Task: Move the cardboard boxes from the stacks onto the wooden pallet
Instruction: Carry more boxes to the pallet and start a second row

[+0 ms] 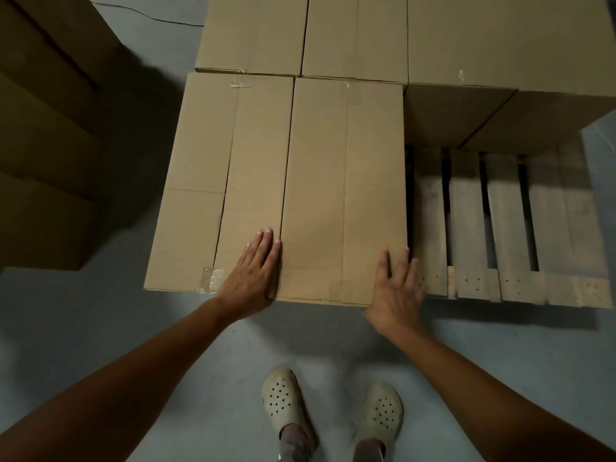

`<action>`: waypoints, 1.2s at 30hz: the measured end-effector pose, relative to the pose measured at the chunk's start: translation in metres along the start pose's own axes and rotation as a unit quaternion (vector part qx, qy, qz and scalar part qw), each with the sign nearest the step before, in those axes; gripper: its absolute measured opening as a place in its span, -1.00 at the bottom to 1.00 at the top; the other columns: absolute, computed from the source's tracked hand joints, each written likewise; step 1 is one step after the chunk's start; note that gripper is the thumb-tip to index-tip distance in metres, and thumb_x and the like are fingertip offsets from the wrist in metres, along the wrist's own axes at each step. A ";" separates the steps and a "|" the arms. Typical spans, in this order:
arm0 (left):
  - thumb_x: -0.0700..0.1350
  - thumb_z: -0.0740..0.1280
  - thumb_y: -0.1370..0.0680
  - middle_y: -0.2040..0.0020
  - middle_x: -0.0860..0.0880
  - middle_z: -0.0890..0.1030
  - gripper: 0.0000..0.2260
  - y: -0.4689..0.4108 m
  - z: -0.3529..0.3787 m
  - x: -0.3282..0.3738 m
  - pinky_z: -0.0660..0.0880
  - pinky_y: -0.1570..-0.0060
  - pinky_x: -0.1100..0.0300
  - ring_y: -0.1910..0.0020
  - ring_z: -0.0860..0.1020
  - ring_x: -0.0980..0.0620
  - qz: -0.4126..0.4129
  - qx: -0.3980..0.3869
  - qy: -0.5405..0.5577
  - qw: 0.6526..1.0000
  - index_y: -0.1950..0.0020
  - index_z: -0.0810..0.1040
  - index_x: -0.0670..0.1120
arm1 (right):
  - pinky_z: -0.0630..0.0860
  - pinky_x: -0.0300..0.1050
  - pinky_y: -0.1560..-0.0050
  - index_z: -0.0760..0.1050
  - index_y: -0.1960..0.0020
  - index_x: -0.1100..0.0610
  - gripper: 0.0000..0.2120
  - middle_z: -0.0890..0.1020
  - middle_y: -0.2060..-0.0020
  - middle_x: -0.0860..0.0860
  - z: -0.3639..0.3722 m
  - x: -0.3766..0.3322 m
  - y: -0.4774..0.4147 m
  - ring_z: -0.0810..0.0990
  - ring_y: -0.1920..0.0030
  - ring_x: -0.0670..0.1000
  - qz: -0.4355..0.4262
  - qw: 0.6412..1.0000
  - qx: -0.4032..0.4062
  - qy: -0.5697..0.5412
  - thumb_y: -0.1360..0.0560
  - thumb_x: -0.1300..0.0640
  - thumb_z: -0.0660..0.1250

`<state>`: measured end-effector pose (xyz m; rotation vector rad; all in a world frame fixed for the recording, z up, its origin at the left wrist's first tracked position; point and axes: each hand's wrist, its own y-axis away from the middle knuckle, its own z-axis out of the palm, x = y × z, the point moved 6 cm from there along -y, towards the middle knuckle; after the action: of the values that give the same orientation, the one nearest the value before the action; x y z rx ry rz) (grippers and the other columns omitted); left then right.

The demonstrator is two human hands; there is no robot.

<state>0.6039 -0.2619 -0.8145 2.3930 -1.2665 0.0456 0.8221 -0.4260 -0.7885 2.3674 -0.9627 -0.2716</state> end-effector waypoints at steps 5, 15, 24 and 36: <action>0.47 0.32 -0.39 -0.60 -0.20 -0.34 0.18 0.002 0.001 -0.004 -0.24 -0.56 -0.04 -0.58 -0.36 -0.15 0.020 -0.005 -0.006 1.000 -0.61 -0.27 -0.19 | -0.15 0.38 -0.54 -0.25 -0.64 0.00 0.21 -0.32 -0.61 0.14 -0.011 -0.066 0.008 -0.32 -0.60 0.24 -0.162 0.986 -0.011 0.042 -0.36 -0.20 0.55; 0.27 -0.04 -0.60 -0.64 -0.11 0.00 -0.31 0.004 -0.058 -0.088 -0.11 -0.58 -0.05 -0.62 -0.10 -0.08 -0.210 0.178 0.139 0.951 -0.63 0.08 -0.10 | -0.13 0.21 -0.59 -0.09 -0.65 -0.02 -0.02 -0.16 -0.64 0.11 -0.038 -0.153 -0.011 -0.23 -0.63 0.12 -0.269 0.963 0.014 -0.002 -0.44 -0.33 0.34; 0.21 0.05 -0.68 -0.21 -0.22 0.57 -0.56 0.024 -0.035 -0.200 0.48 -0.21 -0.21 -0.16 0.55 -0.26 -0.506 0.169 0.283 0.797 -0.23 0.39 -0.14 | -0.18 0.31 -0.56 -0.26 -0.64 0.00 0.15 -0.36 -0.60 0.09 -0.037 -0.177 -0.028 -0.37 -0.60 0.12 -0.256 0.966 0.008 0.022 -0.37 -0.38 0.39; 0.11 0.10 -0.69 -0.29 -0.20 0.54 -0.62 0.013 -0.042 -0.197 0.44 -0.21 -0.15 -0.23 0.52 -0.24 -0.445 0.213 0.263 0.829 -0.34 0.38 -0.14 | -0.19 0.25 -0.58 -0.30 -0.63 -0.03 0.16 -0.40 -0.58 0.01 -0.031 -0.167 -0.038 -0.41 -0.58 0.06 -0.258 0.966 -0.003 0.003 -0.38 -0.37 0.40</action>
<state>0.4857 -0.0987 -0.8162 2.8032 0.1918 0.7080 0.7358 -0.2749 -0.7888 2.5762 -0.3219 -0.4604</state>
